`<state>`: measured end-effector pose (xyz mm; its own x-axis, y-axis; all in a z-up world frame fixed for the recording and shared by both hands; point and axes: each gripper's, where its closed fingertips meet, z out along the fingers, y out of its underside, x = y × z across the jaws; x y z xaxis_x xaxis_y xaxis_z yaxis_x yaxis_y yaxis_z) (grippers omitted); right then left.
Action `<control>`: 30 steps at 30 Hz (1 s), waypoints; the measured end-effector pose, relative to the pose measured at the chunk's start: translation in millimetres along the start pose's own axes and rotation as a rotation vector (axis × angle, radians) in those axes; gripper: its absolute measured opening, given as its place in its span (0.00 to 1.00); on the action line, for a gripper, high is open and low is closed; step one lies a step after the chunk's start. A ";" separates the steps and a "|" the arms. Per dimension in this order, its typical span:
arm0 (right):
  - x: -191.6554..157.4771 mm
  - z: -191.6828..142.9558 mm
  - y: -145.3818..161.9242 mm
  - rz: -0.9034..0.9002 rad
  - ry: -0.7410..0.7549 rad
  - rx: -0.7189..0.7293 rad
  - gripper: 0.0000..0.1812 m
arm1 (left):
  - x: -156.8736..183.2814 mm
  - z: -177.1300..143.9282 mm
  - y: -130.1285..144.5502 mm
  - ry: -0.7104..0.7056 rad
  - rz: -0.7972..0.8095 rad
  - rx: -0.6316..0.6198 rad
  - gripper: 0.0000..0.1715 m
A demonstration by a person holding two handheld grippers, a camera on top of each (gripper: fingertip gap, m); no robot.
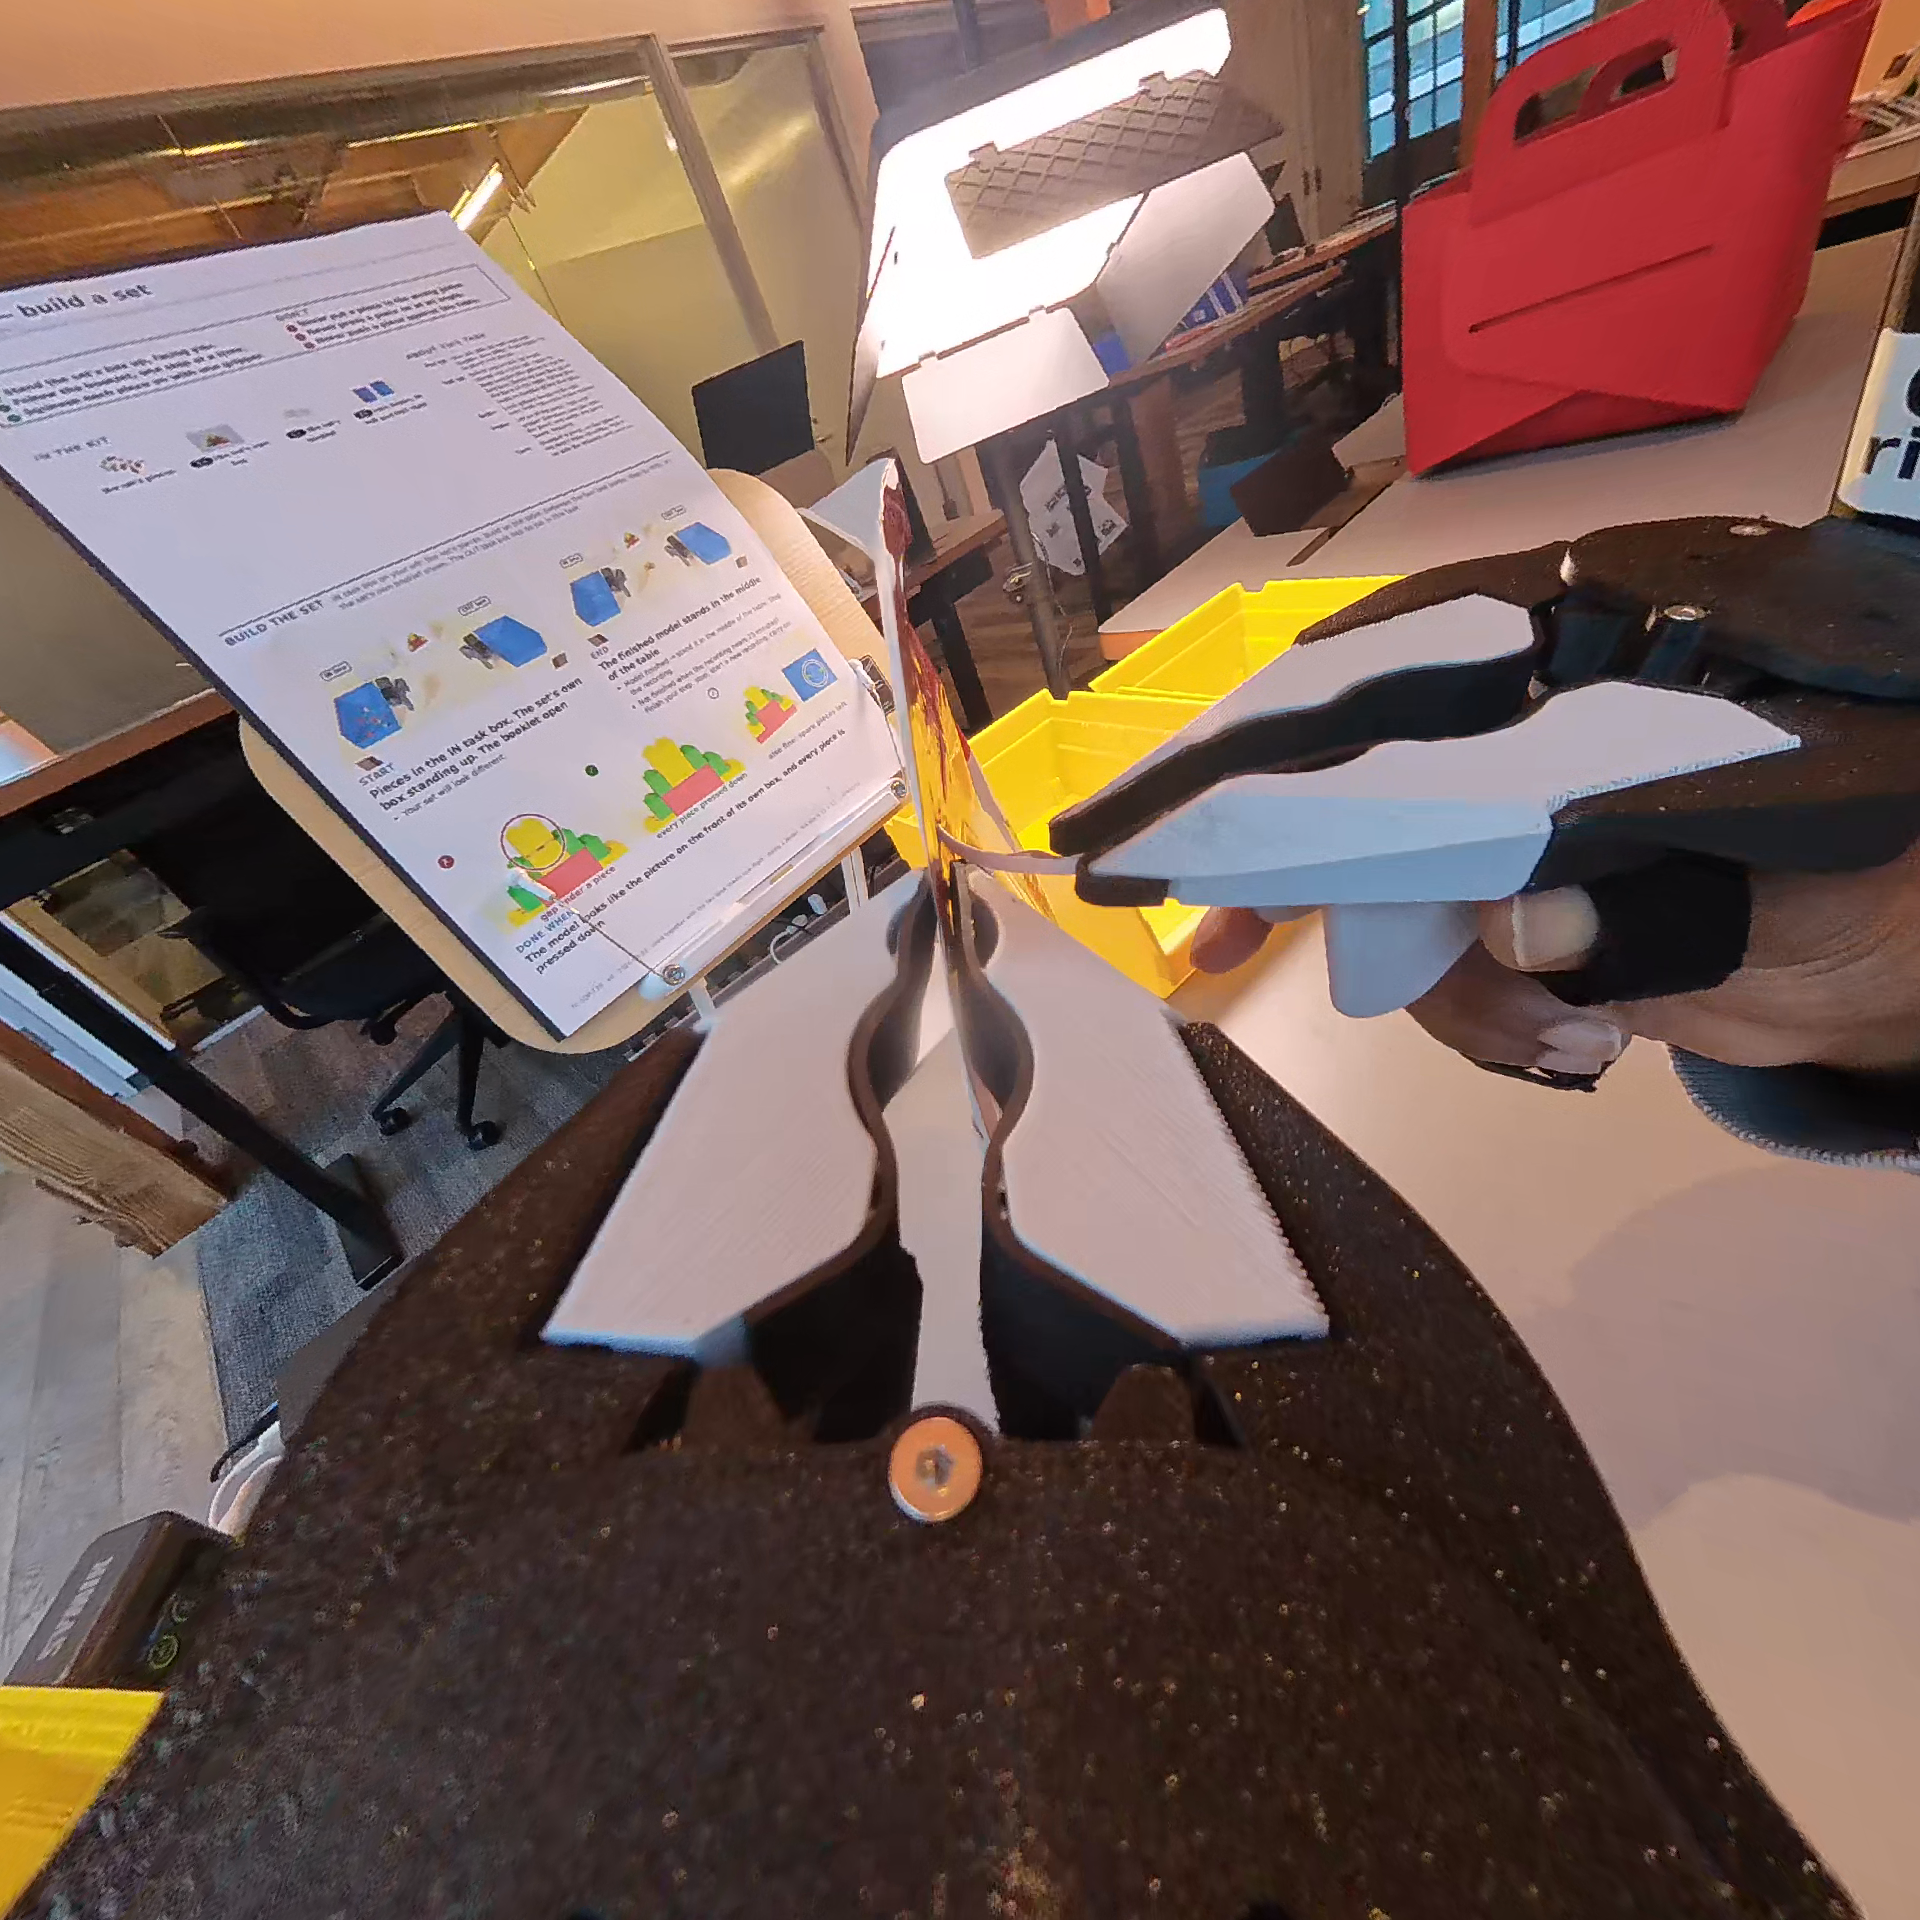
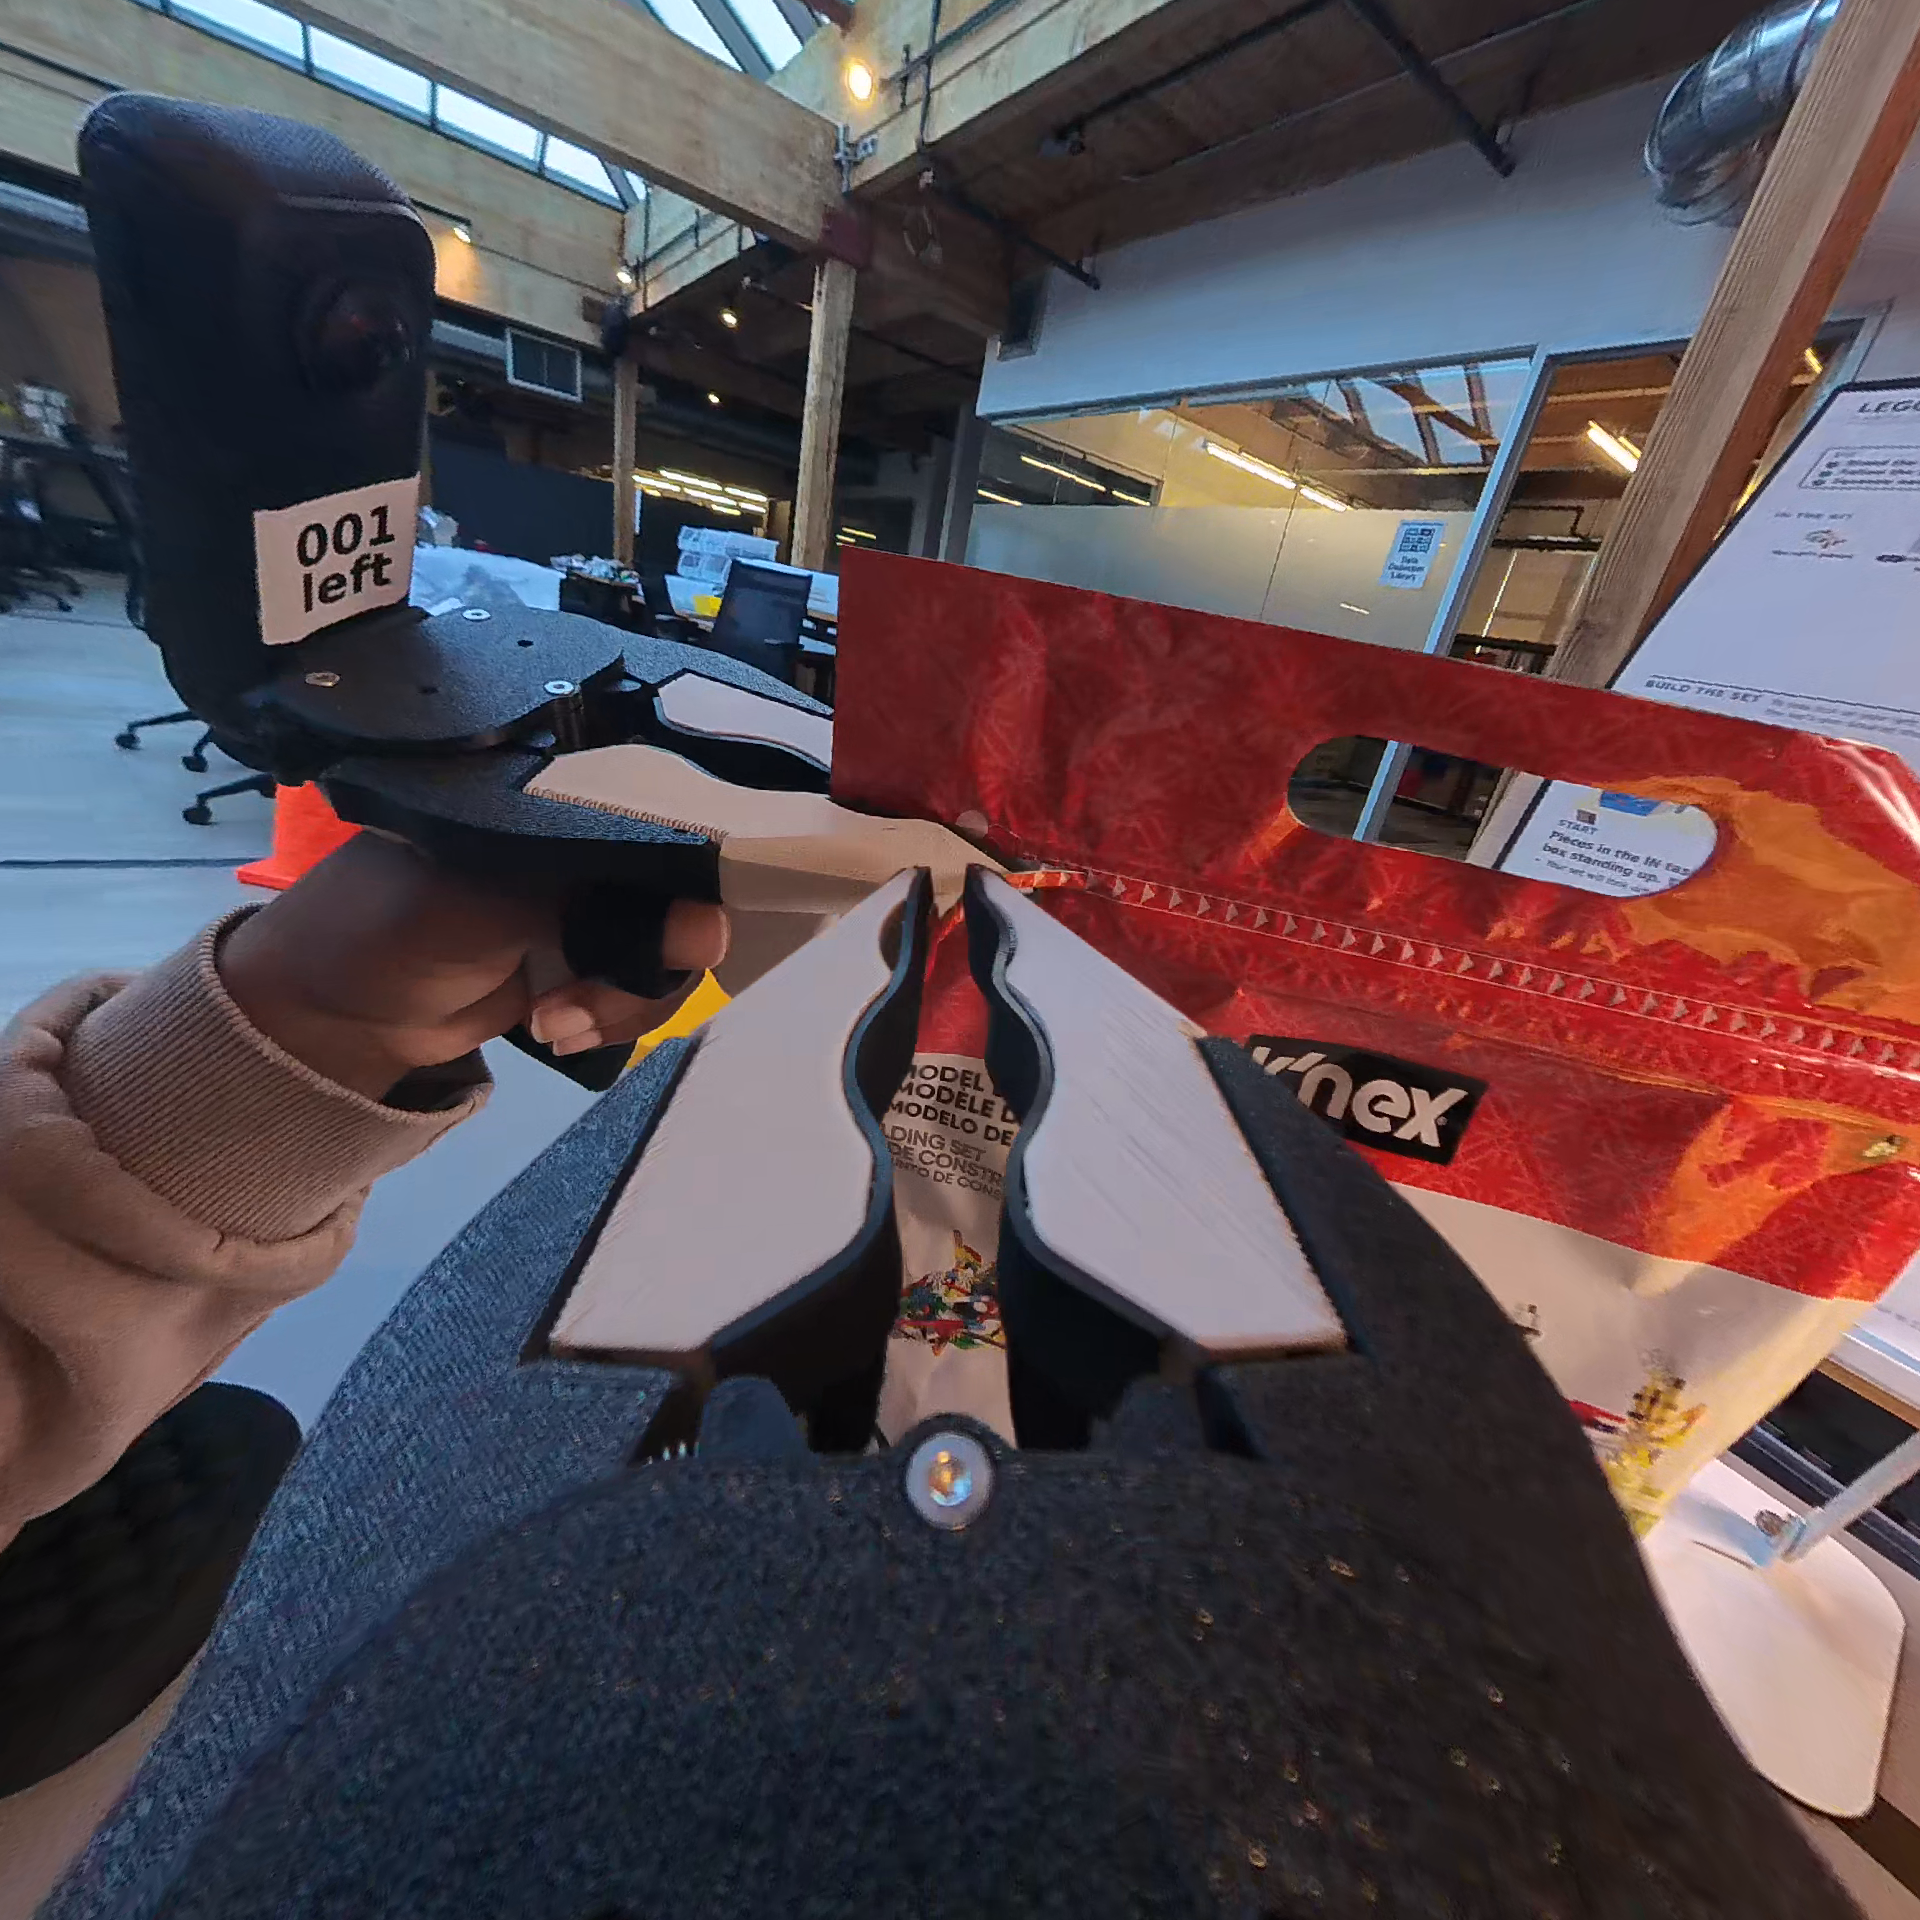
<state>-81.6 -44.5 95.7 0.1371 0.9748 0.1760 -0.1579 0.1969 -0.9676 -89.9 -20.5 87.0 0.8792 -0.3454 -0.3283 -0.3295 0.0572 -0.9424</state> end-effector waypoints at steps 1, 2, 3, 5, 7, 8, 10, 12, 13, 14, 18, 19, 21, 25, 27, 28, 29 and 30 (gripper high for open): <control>1.3 -0.5 0.1 0.006 0.005 0.001 0.01 | 0.6 0.1 -0.1 0.000 0.003 -0.001 0.00; 2.5 -1.0 1.0 0.012 0.008 -0.004 0.00 | 1.0 0.2 -0.1 0.000 0.005 -0.001 0.00; 3.4 -1.6 1.9 0.019 0.008 -0.006 0.00 | 1.2 0.0 -0.1 0.002 0.004 -0.002 0.00; 4.8 -2.7 3.8 0.030 0.006 -0.011 0.00 | 1.1 -0.4 0.2 0.003 0.003 -0.003 0.00; 5.3 -3.8 6.1 0.039 -0.001 -0.017 0.00 | 1.4 -0.6 0.1 0.008 -0.002 -0.001 0.00; 5.4 -4.1 7.5 0.043 -0.004 -0.022 0.01 | 1.9 -0.4 0.0 0.011 -0.004 -0.001 0.00; 5.3 -4.4 8.8 0.044 -0.006 -0.026 0.04 | 2.9 -0.2 -0.3 0.013 -0.003 0.000 0.00; 5.1 -4.1 9.5 0.043 -0.004 -0.030 0.07 | 3.8 0.1 -0.7 0.014 -0.001 0.001 0.00; 5.5 -3.9 9.6 0.043 -0.002 -0.029 0.07 | 4.0 0.1 -0.8 0.015 -0.002 0.001 0.00; 5.7 -3.7 9.8 0.044 -0.001 -0.029 0.07 | 4.0 0.1 -0.8 0.015 -0.003 0.002 0.00; 4.4 -2.6 13.0 0.051 0.001 -0.039 0.10 | 3.3 0.3 -0.6 0.012 -0.007 0.002 0.00; 4.1 -2.7 13.0 0.053 0.004 -0.037 0.10 | 3.3 0.4 -0.5 0.012 -0.008 0.002 0.00; 4.9 -2.8 13.1 0.054 0.018 -0.034 0.10 | 3.3 0.6 -0.6 0.011 -0.011 0.003 0.00; 6.5 -3.9 10.9 0.069 0.044 -0.008 0.08 | 4.4 0.8 -0.9 0.013 -0.011 0.003 0.00; 6.8 -4.5 8.6 0.073 0.051 0.007 0.07 | 4.7 0.8 -0.9 0.013 -0.010 0.003 0.00; 6.7 -4.5 8.4 0.073 0.052 0.008 0.07 | 4.8 0.7 -1.0 0.013 -0.011 0.003 0.00; 6.7 -4.5 8.4 0.072 0.054 0.008 0.06 | 4.8 0.6 -0.9 0.013 -0.011 0.002 0.00; 6.9 -4.5 8.4 0.072 0.056 0.010 0.05 | 4.8 0.6 -0.9 0.014 -0.012 0.002 0.00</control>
<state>-77.6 -36.6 88.0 0.1799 0.9790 0.0954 -0.1792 0.1280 -0.9755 -85.2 -21.6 86.2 0.8781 -0.3590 -0.3162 -0.3182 0.0554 -0.9464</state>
